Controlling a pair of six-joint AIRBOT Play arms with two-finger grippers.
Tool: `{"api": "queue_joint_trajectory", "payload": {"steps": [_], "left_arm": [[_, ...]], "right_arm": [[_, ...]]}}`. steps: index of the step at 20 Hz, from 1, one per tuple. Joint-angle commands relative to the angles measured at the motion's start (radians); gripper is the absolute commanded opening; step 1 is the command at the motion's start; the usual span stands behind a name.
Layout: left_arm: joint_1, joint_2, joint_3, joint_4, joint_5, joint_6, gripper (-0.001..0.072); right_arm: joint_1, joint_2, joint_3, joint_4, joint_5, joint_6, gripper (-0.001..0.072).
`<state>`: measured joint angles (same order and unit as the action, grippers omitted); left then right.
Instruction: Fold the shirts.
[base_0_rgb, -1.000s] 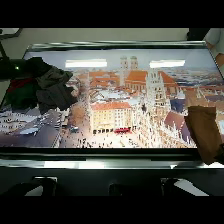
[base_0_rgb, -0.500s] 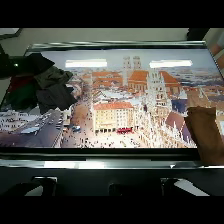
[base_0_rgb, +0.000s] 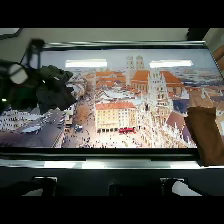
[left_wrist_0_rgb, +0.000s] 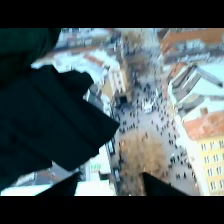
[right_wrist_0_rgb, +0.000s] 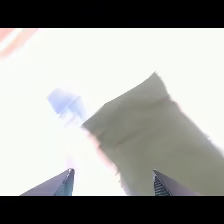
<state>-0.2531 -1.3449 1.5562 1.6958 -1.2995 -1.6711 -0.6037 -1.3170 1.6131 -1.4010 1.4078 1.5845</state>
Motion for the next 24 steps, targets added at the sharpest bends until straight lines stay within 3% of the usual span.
{"api": "queue_joint_trajectory", "payload": {"steps": [1, 2, 6, 24], "left_arm": [[-0.051, -0.054, -0.144, -0.034, -0.212, -0.067, 0.0705], [-0.062, -0.024, -0.23, -0.053, -0.162, -0.106, 0.0705], [-0.085, 0.081, -0.356, -0.047, -0.031, -0.219, 0.0705], [-0.085, 0.08, -0.343, -0.048, -0.019, -0.214, 0.0705]], "right_arm": [[0.269, -0.04, -0.086, 0.061, 0.156, 0.055, 0.0584], [0.313, -0.04, -0.129, 0.095, 0.167, 0.066, 0.0631], [0.412, -0.04, -0.173, 0.028, 0.192, 0.079, 0.063], [0.414, -0.04, -0.173, 0.031, 0.217, 0.088, 0.0629]]}}
